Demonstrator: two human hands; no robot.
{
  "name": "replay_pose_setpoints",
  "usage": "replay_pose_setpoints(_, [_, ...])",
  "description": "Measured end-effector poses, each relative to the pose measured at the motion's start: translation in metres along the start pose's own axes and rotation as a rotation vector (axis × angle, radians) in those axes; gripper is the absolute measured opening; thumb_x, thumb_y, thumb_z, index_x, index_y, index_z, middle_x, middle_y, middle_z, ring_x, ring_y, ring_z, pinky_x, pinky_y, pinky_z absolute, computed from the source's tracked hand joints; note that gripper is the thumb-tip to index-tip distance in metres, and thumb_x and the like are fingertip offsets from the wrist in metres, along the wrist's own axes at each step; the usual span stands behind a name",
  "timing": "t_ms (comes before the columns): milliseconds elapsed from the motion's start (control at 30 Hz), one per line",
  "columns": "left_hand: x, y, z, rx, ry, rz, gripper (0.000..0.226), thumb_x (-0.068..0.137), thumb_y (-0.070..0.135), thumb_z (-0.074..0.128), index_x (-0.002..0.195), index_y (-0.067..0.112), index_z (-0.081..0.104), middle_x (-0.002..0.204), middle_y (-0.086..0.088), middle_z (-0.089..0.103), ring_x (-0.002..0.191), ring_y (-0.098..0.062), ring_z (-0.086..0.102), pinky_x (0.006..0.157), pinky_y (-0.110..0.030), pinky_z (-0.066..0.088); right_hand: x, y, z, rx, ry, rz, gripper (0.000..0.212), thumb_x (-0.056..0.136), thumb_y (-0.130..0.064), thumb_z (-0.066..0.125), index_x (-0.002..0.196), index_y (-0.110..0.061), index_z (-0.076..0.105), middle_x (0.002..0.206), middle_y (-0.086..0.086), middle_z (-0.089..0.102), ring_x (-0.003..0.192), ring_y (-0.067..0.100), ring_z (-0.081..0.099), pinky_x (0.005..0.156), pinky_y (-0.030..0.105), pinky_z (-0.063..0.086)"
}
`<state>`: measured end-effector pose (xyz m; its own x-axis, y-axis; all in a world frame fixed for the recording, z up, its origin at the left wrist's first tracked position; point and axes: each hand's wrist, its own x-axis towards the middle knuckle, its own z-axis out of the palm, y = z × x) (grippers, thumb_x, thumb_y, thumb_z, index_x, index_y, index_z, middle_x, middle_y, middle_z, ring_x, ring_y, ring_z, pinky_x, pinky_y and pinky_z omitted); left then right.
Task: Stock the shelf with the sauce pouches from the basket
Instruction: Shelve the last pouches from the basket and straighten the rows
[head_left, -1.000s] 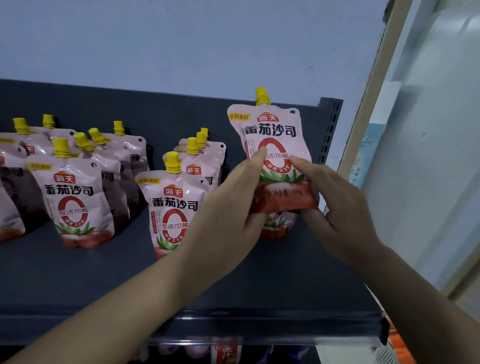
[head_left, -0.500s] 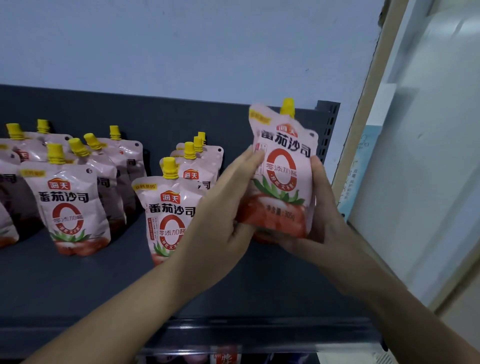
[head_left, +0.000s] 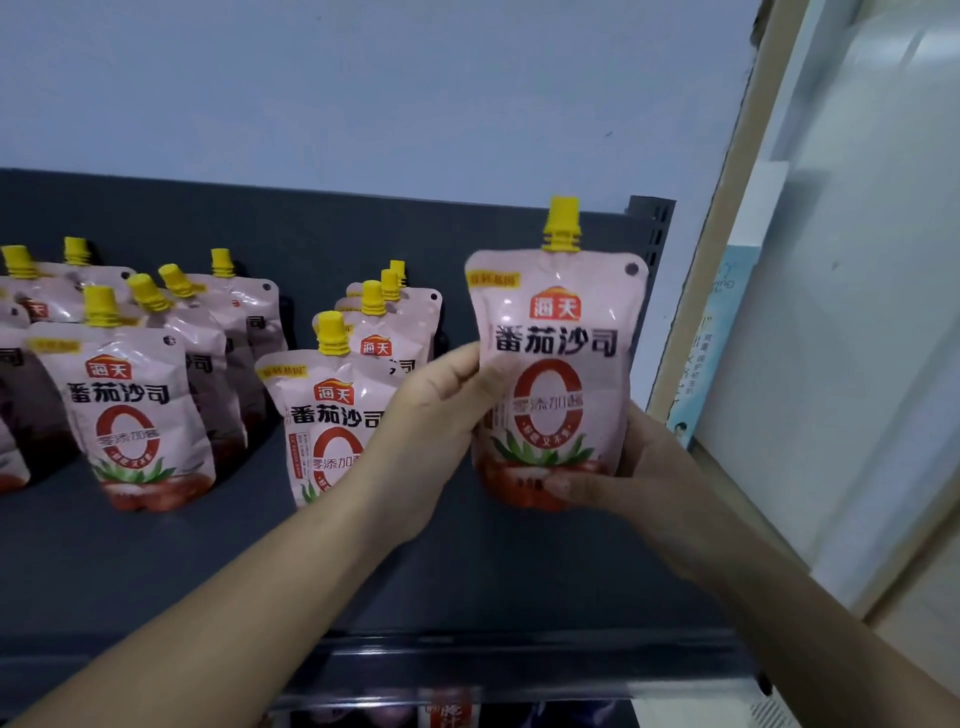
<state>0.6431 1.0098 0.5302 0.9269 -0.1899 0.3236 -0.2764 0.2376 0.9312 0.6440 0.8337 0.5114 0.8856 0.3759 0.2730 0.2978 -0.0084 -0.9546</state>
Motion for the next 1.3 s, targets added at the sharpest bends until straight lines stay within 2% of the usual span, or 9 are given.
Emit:
replay_pose_setpoints(200, [0.008, -0.031, -0.004, -0.003, 0.057, -0.074, 0.026, 0.086, 0.0, 0.054, 0.109, 0.009, 0.064, 0.106, -0.007, 0.072, 0.094, -0.016, 0.07, 0.076, -0.025, 0.058, 0.004, 0.032, -0.01, -0.117, -0.021, 0.164, 0.048, 0.068, 0.002, 0.073, 0.105, -0.024, 0.058, 0.096, -0.01, 0.073, 0.092, 0.0, 0.067, 0.068, 0.012, 0.053])
replay_pose_setpoints(333, [0.009, -0.051, -0.007, 0.051, 0.037, -0.153, 0.027, 0.089, 0.002, 0.054, 0.11, 0.016, 0.063, 0.104, 0.004, 0.072, 0.094, -0.007, 0.068, 0.072, -0.017, 0.055, 0.015, 0.045, -0.019, -0.141, 0.009, 0.228, 0.044, 0.072, 0.007, 0.069, 0.103, -0.023, 0.059, 0.098, -0.008, 0.073, 0.092, 0.002, 0.068, 0.078, 0.022, 0.057])
replay_pose_setpoints(400, [0.01, -0.061, -0.008, 0.157, 0.008, -0.223, 0.029, 0.087, 0.004, 0.059, 0.108, 0.023, 0.06, 0.104, 0.009, 0.07, 0.097, -0.004, 0.066, 0.076, -0.017, 0.054, 0.022, 0.047, -0.022, -0.13, 0.05, 0.233, 0.043, 0.073, 0.008, 0.067, 0.101, -0.023, 0.058, 0.096, -0.008, 0.072, 0.089, 0.002, 0.068, 0.073, 0.021, 0.057])
replay_pose_setpoints(500, [0.012, -0.075, -0.007, 0.412, 0.018, -0.244, 0.036, 0.083, 0.006, 0.066, 0.112, 0.025, 0.056, 0.11, 0.01, 0.065, 0.102, -0.004, 0.06, 0.082, -0.013, 0.048, 0.029, 0.048, -0.024, -0.246, 0.082, 0.228, 0.043, 0.072, 0.001, 0.072, 0.098, -0.03, 0.056, 0.098, -0.013, 0.068, 0.092, 0.002, 0.064, 0.085, 0.026, 0.055])
replay_pose_setpoints(767, [0.017, -0.083, -0.006, 0.63, 0.002, -0.152, 0.043, 0.089, 0.009, 0.059, 0.129, 0.021, 0.048, 0.112, 0.016, 0.051, 0.106, 0.0, 0.047, 0.066, 0.006, 0.036, 0.029, 0.054, -0.025, -0.452, 0.148, 0.194, 0.045, 0.072, -0.011, 0.076, 0.106, -0.029, 0.052, 0.095, -0.022, 0.06, 0.086, -0.009, 0.054, 0.076, 0.01, 0.046])
replay_pose_setpoints(1000, [0.013, -0.085, -0.003, 0.674, -0.014, -0.188, 0.041, 0.089, 0.015, 0.059, 0.127, 0.017, 0.046, 0.129, 0.0, 0.048, 0.121, -0.012, 0.046, 0.099, -0.02, 0.037, 0.025, 0.055, -0.025, -0.473, 0.173, 0.217, 0.052, 0.071, -0.015, 0.078, 0.109, -0.031, 0.047, 0.095, -0.022, 0.056, 0.089, -0.001, 0.054, 0.076, 0.013, 0.044])
replay_pose_setpoints(1167, [-0.015, -0.061, -0.009, 0.754, -0.122, -0.15, 0.041, 0.089, 0.018, 0.06, 0.125, 0.027, 0.042, 0.107, 0.026, 0.043, 0.096, 0.015, 0.044, 0.079, 0.004, 0.033, 0.01, 0.054, -0.015, -0.48, 0.569, 0.052, 0.062, 0.06, -0.029, 0.083, 0.102, -0.019, 0.038, 0.091, -0.009, 0.047, 0.083, 0.004, 0.048, 0.068, 0.02, 0.043])
replay_pose_setpoints(1233, [-0.032, -0.054, -0.028, 0.892, -0.132, -0.148, 0.043, 0.088, 0.025, 0.062, 0.129, 0.024, 0.048, 0.114, 0.02, 0.049, 0.101, 0.006, 0.051, 0.086, -0.008, 0.041, -0.001, 0.045, -0.005, -0.576, 0.621, -0.117, 0.048, 0.065, -0.029, 0.08, 0.089, -0.02, 0.039, 0.081, -0.005, 0.045, 0.072, 0.006, 0.044, 0.063, 0.021, 0.041])
replay_pose_setpoints(1300, [-0.048, -0.044, -0.055, 0.995, -0.093, -0.159, 0.021, 0.085, 0.025, 0.064, 0.105, 0.028, 0.067, 0.094, 0.016, 0.065, 0.085, 0.0, 0.06, 0.082, -0.02, 0.05, -0.007, 0.036, 0.011, -0.658, 0.5, -0.249, 0.036, 0.071, -0.027, 0.077, 0.078, -0.024, 0.041, 0.072, -0.006, 0.048, 0.066, 0.007, 0.047, 0.057, 0.015, 0.041])
